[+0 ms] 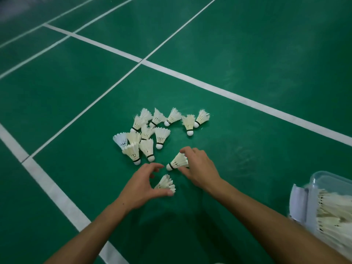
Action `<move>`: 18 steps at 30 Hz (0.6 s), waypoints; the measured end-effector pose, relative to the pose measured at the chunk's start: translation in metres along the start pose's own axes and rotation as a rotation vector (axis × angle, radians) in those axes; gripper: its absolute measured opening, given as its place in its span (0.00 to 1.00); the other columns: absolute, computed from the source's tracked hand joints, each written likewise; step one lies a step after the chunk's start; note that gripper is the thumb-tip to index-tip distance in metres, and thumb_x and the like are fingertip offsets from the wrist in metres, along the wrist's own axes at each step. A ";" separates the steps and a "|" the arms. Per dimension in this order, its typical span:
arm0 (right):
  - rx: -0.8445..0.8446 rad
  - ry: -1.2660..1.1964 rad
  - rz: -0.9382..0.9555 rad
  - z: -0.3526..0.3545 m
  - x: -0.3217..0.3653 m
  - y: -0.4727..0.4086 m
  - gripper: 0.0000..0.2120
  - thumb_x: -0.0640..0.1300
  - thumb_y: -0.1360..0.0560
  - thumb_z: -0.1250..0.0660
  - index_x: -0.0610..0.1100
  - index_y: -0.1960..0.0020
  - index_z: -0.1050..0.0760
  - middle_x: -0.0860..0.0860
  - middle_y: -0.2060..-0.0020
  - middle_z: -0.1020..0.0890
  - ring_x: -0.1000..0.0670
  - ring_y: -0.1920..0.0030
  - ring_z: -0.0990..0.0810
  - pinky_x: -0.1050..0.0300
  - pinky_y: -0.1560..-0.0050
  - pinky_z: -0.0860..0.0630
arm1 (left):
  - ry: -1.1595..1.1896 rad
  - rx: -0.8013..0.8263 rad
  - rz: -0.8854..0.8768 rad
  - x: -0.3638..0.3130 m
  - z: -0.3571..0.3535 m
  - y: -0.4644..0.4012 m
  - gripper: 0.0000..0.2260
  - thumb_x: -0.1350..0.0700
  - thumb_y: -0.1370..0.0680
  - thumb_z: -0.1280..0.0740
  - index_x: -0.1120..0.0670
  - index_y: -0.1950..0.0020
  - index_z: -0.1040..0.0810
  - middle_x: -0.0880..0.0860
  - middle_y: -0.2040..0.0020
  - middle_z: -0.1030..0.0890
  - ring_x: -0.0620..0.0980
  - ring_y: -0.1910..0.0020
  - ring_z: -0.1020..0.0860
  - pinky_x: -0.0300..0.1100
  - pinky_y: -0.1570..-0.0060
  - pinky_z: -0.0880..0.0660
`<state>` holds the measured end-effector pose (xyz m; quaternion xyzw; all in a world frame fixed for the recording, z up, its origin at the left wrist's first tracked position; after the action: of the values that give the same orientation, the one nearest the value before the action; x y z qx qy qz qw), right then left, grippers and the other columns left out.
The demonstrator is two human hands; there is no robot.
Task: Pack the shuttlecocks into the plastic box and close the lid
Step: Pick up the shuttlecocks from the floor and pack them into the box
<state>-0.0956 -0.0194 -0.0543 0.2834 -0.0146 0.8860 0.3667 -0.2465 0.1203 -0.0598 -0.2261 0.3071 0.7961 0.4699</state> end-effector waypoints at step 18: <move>-0.149 -0.087 -0.096 0.031 -0.042 0.011 0.19 0.46 0.19 0.30 0.52 0.30 0.29 0.52 0.42 0.16 0.46 0.42 0.19 0.49 0.51 0.23 | -0.189 -0.191 0.138 -0.007 0.044 -0.069 0.32 0.48 0.30 0.18 0.53 0.29 0.24 0.54 0.22 0.36 0.49 0.48 0.19 0.53 0.35 0.23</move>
<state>-0.0632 -0.0617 -0.0481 0.2938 -0.0827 0.8509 0.4277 -0.1853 0.1719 -0.0431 -0.1719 0.1992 0.8699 0.4172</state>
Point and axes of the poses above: each hand's wrist, its own y-axis away from the middle knuckle, its own z-axis out of the back of the hand, x = y × z, the point moved 6 cm from there along -y, towards the middle knuckle
